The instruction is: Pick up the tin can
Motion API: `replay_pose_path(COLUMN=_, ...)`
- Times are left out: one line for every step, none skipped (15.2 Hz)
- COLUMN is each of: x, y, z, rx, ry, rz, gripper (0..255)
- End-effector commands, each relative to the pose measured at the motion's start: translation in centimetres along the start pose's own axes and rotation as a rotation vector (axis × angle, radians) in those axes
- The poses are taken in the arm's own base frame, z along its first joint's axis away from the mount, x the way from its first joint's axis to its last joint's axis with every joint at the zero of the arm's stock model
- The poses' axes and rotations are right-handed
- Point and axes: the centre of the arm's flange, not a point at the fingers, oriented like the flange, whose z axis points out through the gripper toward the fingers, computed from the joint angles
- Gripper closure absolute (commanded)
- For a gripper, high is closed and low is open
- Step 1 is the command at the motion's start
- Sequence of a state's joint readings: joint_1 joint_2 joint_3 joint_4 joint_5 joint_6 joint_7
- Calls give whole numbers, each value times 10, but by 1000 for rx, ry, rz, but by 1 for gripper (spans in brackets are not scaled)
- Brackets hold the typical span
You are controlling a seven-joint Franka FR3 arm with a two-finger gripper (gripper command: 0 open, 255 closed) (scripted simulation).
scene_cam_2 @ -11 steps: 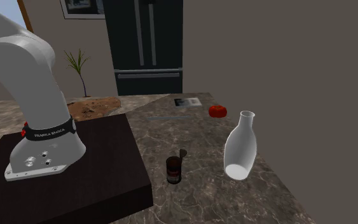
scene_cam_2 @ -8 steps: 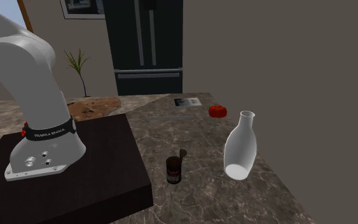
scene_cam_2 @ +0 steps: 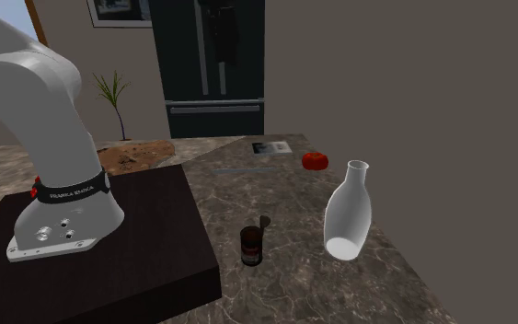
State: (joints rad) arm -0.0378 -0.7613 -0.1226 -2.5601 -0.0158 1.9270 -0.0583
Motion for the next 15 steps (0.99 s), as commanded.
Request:
replay_pose_path(x=-5, y=10, z=26, rx=-6, ry=1, rz=7, gripper=0)
replay_pose_path(x=-5, y=14, z=38, rx=-8, ry=1, rz=10, gripper=0)
replay_pose_path(x=-6, y=19, z=50, rx=-11, ry=0, rz=13, gripper=0)
replay_pose_path(x=-7, y=23, z=62, rx=-14, ry=0, rz=17, gripper=0)
replay_pose_path(x=-7, y=28, z=75, rx=-16, ry=0, rz=20, gripper=0)
replay_pose_path(x=-8, y=32, z=87, rx=-19, ry=-1, rz=23, gripper=0)
replay_pose_path(x=-9, y=37, z=99, rx=-22, ry=-1, rz=27, gripper=0)
replay_pose_path(x=-10, y=41, z=111, rx=-25, ry=-1, rz=30, gripper=0)
replay_pose_path(x=-10, y=46, z=123, rx=-27, ry=-1, rz=33, gripper=0)
replay_pose_path(x=-11, y=51, z=136, rx=-30, ry=-2, rz=37, gripper=0)
replay_pose_path(x=-12, y=55, z=148, rx=-33, ry=-2, rz=40, gripper=0)
replay_pose_path(x=-13, y=60, z=160, rx=-35, ry=-2, rz=43, gripper=0)
replay_pose_path(x=-14, y=65, z=172, rx=-38, ry=-3, rz=47, gripper=0)
replay_pose_path(x=-14, y=70, z=184, rx=-41, ry=-3, rz=50, gripper=0)
replay_pose_path(x=-15, y=74, z=196, rx=-44, ry=-3, rz=53, gripper=0)
